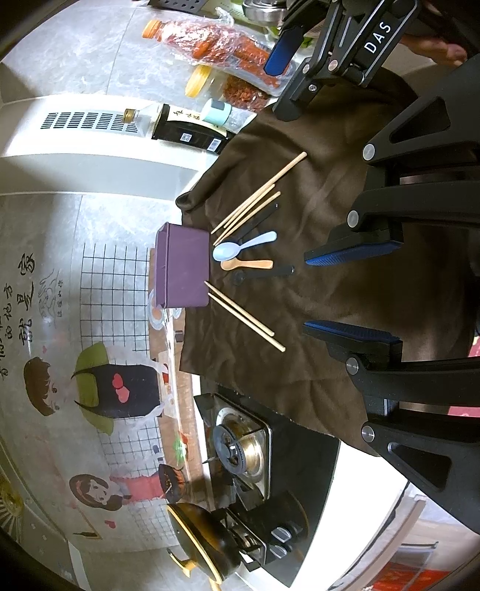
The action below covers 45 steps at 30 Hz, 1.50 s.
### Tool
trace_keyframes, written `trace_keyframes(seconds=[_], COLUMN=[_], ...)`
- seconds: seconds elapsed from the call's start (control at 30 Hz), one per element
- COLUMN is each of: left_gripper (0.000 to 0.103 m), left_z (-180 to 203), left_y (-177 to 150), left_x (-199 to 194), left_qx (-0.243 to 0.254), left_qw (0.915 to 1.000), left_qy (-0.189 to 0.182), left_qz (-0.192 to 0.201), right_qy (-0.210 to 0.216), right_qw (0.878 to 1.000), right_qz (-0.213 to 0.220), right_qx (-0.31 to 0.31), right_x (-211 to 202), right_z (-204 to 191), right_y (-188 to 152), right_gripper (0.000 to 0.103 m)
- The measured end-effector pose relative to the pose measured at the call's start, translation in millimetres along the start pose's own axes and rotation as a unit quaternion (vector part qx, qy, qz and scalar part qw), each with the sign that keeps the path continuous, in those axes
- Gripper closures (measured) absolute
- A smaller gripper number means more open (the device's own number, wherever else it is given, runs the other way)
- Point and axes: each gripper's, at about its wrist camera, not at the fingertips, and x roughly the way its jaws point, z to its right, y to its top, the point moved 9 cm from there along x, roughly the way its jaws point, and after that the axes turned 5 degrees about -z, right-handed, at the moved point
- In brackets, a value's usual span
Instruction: Organize utensils
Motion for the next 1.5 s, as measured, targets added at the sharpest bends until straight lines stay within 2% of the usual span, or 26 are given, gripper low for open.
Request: trace_keyframes(seconds=[0.23,0.33,0.6,0.77,0.87,0.97,1.13,1.33,1.5], left_gripper=[0.071,0.071,0.071,0.071,0.071,0.071,0.071,0.071,0.071], left_z=[-9,-16,-31,-44,-54,-63,-78,-103,-109], left_y=[6,14,45,75,94,108,127,140,137], left_x=[20,33,74,95,114,128,142,162,176], left_qx=[0.003,0.005,0.017,0.013,0.005,-0.005,-0.014,-0.042,-0.041], left_qw=[0.9997,0.9995,0.9989,0.9992,0.9991,0.9988,0.9986,0.9973,0.9961], left_qy=[0.002,0.005,0.009,0.001,-0.010,-0.021,-0.031,-0.046,-0.059], left_qz=[-0.024,-0.030,-0.043,-0.037,-0.041,-0.044,-0.039,-0.040,-0.051], right_qy=[-0.004,-0.004,-0.011,0.023,0.041,0.052,0.050,0.028,0.005], right_qw=[1.000,1.000,0.997,0.993,0.992,0.989,0.983,0.980,0.977], right_qz=[-0.002,-0.010,-0.067,-0.104,-0.115,-0.135,-0.175,-0.199,-0.214], right_qx=[-0.016,-0.025,-0.042,-0.041,-0.036,-0.032,-0.022,0.002,0.006], right_x=[11,28,87,136,165,195,244,284,306], right_z=[1,3,-2,-12,-19,-30,-44,-47,-45], right_y=[5,16,36,57,68,75,76,80,77], right_gripper=[0.030,0.030,0.030,0.030,0.034,0.043,0.063,0.065,0.065])
